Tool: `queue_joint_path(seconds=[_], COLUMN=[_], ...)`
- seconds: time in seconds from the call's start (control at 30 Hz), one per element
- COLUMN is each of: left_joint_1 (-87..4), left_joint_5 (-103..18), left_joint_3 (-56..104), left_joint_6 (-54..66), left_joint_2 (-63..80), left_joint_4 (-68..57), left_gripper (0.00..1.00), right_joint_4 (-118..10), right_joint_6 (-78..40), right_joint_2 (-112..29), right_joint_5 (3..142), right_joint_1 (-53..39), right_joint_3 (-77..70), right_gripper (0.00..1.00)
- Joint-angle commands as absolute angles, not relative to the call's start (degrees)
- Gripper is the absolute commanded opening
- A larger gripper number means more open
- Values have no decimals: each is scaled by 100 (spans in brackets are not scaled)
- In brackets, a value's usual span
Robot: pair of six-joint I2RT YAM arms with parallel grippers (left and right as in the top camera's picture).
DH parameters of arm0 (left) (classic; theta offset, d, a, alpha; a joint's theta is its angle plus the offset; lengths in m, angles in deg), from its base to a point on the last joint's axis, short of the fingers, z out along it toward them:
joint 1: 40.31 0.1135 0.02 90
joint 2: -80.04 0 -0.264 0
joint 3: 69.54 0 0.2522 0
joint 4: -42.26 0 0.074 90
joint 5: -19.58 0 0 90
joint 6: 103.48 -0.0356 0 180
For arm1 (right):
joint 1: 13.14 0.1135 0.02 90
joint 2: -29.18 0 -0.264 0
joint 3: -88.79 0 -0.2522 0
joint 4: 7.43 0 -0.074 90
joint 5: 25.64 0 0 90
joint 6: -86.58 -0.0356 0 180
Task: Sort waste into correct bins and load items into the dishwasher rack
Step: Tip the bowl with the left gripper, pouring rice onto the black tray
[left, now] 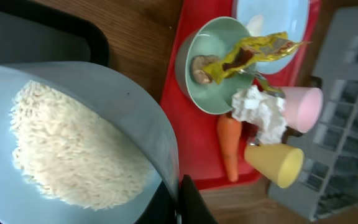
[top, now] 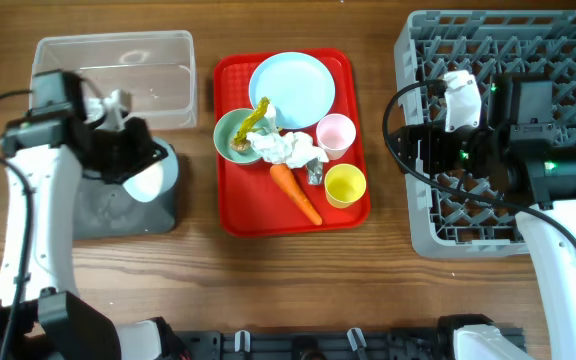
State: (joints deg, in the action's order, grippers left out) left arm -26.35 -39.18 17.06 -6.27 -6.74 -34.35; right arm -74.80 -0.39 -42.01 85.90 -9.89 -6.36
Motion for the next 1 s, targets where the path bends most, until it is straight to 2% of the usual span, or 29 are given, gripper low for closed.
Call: queue_joint_path(seconds=[0.0,0.17,0.4,0.67,0.97], left_joint_1=[-1803,-690,49,145,147], left_joint_5=[-2541,-1179,-97,1365,1995], left_joint_3=[1371,707,263,261,263], left_joint_6=[-1701,-2691,-3283,-3451,-3080], left_joint_2=[-742,-812,-1282,-2298,-2412], left_joint_4=[-3561,-3496,-3185,-2965,-2862], left_gripper=[4,4,4,4,4], right_joint_4=[-7482,-7482,-7482,-7565,-7604], right_joint_6=[-41,-43,-43,-43,-43], right_joint_2=[-4260,-4260,-4260,-4260,-4260], right_joint_5=[8526,8528,8528,8526,8528], right_joint_1=[-967,-967,-965,-967,-967], right_joint_3=[-518,-518,-518,-518,-518], right_gripper=[100,100,100,100,100])
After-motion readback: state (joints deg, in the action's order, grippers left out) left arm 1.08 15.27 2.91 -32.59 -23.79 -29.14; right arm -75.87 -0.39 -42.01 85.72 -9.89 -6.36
